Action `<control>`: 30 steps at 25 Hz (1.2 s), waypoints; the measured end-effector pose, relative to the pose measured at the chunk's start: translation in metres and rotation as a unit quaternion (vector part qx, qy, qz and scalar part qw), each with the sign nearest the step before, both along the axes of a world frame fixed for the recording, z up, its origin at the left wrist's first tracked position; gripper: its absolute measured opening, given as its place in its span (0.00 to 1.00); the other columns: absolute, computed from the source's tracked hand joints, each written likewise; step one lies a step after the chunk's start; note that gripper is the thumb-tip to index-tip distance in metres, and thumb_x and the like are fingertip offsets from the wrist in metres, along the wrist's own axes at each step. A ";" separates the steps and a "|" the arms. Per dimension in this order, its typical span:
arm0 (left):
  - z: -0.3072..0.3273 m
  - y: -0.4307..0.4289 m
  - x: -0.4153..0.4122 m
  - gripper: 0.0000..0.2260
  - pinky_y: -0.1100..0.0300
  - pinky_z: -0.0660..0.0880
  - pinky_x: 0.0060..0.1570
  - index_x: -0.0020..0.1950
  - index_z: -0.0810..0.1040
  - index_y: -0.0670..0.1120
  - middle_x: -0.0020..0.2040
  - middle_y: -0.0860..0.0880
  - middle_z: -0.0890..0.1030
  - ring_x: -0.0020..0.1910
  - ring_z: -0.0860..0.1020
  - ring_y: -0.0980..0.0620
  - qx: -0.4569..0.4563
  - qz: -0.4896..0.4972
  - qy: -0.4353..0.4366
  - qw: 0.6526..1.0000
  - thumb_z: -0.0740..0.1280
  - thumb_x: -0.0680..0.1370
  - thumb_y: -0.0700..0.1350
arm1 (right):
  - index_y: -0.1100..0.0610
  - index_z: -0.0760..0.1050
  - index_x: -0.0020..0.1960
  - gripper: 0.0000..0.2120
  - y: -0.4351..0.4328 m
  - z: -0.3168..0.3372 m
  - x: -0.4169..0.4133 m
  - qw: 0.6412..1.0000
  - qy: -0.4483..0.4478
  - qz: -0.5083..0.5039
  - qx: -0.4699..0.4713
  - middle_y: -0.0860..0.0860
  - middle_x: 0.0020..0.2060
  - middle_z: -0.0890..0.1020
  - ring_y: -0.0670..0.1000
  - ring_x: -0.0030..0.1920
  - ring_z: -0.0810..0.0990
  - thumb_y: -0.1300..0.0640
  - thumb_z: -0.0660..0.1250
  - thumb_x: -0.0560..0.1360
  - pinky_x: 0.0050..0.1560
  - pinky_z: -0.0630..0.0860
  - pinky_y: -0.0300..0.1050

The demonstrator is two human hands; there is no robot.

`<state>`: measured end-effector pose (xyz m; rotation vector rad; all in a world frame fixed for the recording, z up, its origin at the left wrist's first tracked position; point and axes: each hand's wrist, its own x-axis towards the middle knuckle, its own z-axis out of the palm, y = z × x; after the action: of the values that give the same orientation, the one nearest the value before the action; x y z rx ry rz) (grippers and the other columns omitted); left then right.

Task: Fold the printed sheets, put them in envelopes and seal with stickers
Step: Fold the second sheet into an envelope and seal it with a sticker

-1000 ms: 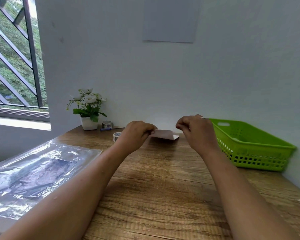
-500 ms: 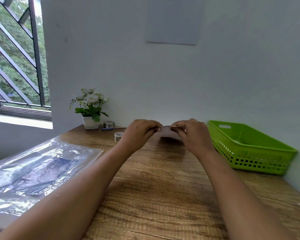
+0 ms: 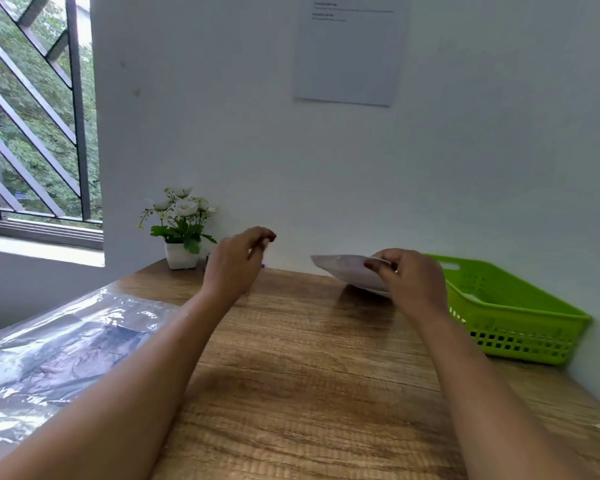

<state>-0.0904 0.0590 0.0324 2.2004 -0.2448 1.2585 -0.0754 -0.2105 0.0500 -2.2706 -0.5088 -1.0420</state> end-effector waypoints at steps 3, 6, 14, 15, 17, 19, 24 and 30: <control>0.008 -0.051 -0.013 0.14 0.57 0.75 0.52 0.62 0.76 0.51 0.56 0.51 0.82 0.53 0.80 0.52 0.189 -0.042 -0.024 0.981 0.64 0.78 0.51 | 0.50 0.83 0.40 0.11 0.016 -0.001 -0.007 0.996 -0.039 0.002 -0.080 0.49 0.32 0.84 0.53 0.38 0.80 0.44 0.68 0.73 0.41 0.67 0.45; 0.002 -0.078 -0.012 0.11 0.55 0.74 0.41 0.55 0.78 0.46 0.44 0.46 0.84 0.42 0.81 0.45 0.212 -0.070 -0.001 0.975 0.60 0.77 0.47 | 0.53 0.76 0.33 0.23 0.027 0.001 -0.010 0.991 -0.082 0.001 -0.109 0.48 0.24 0.75 0.51 0.32 0.75 0.35 0.61 0.71 0.39 0.62 0.43; 0.010 -0.042 0.004 0.13 0.57 0.66 0.35 0.35 0.71 0.49 0.32 0.51 0.71 0.33 0.70 0.53 -0.246 -0.158 0.061 0.954 0.58 0.81 0.42 | 0.49 0.65 0.70 0.33 -0.005 -0.016 0.021 0.989 0.119 -0.080 0.041 0.53 0.67 0.72 0.56 0.68 0.68 0.34 0.64 0.70 0.68 0.64 0.55; 0.007 -0.037 0.006 0.13 0.55 0.67 0.37 0.36 0.71 0.48 0.34 0.49 0.72 0.35 0.71 0.50 -0.286 -0.169 0.082 0.940 0.57 0.81 0.43 | 0.50 0.60 0.73 0.38 -0.008 -0.018 0.023 0.976 0.186 -0.048 0.107 0.54 0.70 0.68 0.56 0.71 0.65 0.35 0.67 0.69 0.70 0.61 0.56; 0.000 -0.027 0.010 0.13 0.52 0.71 0.40 0.39 0.73 0.47 0.38 0.44 0.74 0.38 0.72 0.47 -0.353 -0.197 0.134 0.905 0.57 0.82 0.44 | 0.51 0.52 0.76 0.45 -0.010 -0.022 0.023 0.912 0.306 0.048 0.270 0.56 0.74 0.62 0.57 0.73 0.63 0.39 0.70 0.69 0.71 0.63 0.56; -0.005 -0.020 0.011 0.12 0.44 0.75 0.46 0.43 0.75 0.45 0.43 0.41 0.75 0.42 0.74 0.44 -0.404 -0.215 0.188 0.869 0.56 0.82 0.44 | 0.55 0.52 0.76 0.43 -0.011 -0.026 0.021 0.837 0.390 0.115 0.368 0.57 0.72 0.66 0.57 0.68 0.69 0.48 0.72 0.71 0.64 0.70 0.55; -0.012 -0.008 0.011 0.11 0.46 0.77 0.52 0.60 0.74 0.41 0.52 0.41 0.78 0.49 0.78 0.43 -0.384 -0.130 0.351 0.844 0.55 0.82 0.42 | 0.68 0.72 0.63 0.17 -0.016 -0.030 0.029 0.835 0.400 0.107 0.363 0.65 0.59 0.78 0.59 0.50 0.79 0.71 0.65 0.74 0.54 0.77 0.58; -0.013 0.001 0.014 0.16 0.55 0.71 0.48 0.64 0.71 0.41 0.56 0.43 0.75 0.49 0.72 0.47 -0.181 -0.015 0.491 0.852 0.66 0.78 0.42 | 0.66 0.74 0.63 0.22 -0.019 -0.031 0.031 0.895 0.428 -0.045 0.120 0.62 0.60 0.78 0.59 0.56 0.78 0.63 0.72 0.71 0.57 0.76 0.51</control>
<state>-0.0760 0.0602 0.0192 2.1783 0.3421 0.0238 -0.0444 -0.2293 0.0192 -2.2556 0.0987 -0.0542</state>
